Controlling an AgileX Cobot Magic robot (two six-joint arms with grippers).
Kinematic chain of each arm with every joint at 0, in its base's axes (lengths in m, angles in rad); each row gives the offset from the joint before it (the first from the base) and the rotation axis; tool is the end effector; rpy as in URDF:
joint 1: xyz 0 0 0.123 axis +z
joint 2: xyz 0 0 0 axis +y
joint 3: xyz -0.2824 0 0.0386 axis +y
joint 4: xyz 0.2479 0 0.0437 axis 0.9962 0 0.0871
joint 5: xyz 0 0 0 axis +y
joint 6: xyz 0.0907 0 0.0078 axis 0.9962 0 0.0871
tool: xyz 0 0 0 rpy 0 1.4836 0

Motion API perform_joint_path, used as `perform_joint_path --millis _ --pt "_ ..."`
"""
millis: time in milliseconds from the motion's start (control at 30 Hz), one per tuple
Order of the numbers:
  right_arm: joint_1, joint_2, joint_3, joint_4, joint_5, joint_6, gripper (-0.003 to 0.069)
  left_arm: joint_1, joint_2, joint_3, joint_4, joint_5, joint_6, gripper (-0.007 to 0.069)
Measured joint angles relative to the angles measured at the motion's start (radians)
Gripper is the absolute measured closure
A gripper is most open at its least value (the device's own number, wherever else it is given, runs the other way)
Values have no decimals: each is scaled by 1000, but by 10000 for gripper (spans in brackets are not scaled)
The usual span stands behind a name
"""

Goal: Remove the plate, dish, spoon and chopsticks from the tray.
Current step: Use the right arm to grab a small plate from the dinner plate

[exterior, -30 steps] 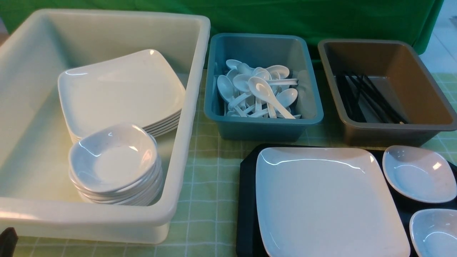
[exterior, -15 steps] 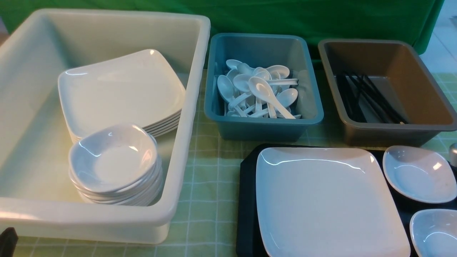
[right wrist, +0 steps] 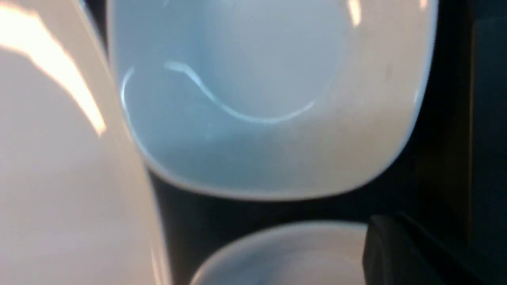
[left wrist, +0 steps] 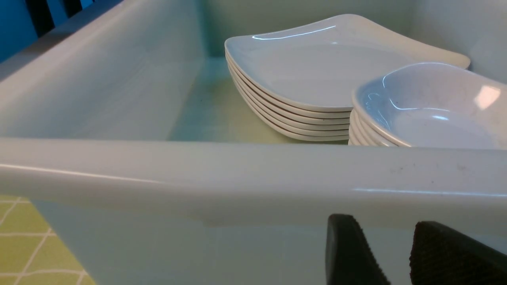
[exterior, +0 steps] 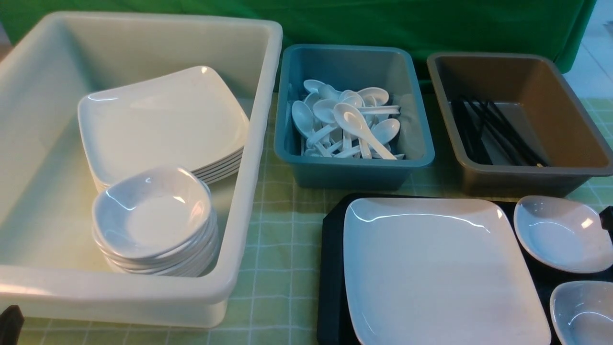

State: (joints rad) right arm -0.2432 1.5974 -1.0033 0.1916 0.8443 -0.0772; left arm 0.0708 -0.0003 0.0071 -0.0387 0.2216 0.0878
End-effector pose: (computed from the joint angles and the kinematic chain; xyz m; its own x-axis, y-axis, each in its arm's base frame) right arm 0.2907 -0.0588 0.2139 -0.9335 0.2835 -0.2194 0.2549 0.9553 0.1500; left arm 0.0558 0.0032 0.1906 -0.1432 0.0400 -0.9889 -0.0552 0.9973 0.0483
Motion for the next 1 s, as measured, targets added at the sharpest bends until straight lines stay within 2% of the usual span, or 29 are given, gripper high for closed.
perform_joint_path --millis 67,233,367,567,1000 --pt "-11 7 0 9 -11 0 604 0 0 0 0 0 0 401" --pt "-20 31 0 23 -42 6 384 0 0 0 0 0 0 401" --pt "-20 55 0 26 -74 14 340 0 0 0 0 0 0 401" --pt "-20 103 0 26 -126 46 349 0 0 0 0 0 1 401" --pt "-20 151 0 77 -180 56 442 0 0 0 0 0 1 401"
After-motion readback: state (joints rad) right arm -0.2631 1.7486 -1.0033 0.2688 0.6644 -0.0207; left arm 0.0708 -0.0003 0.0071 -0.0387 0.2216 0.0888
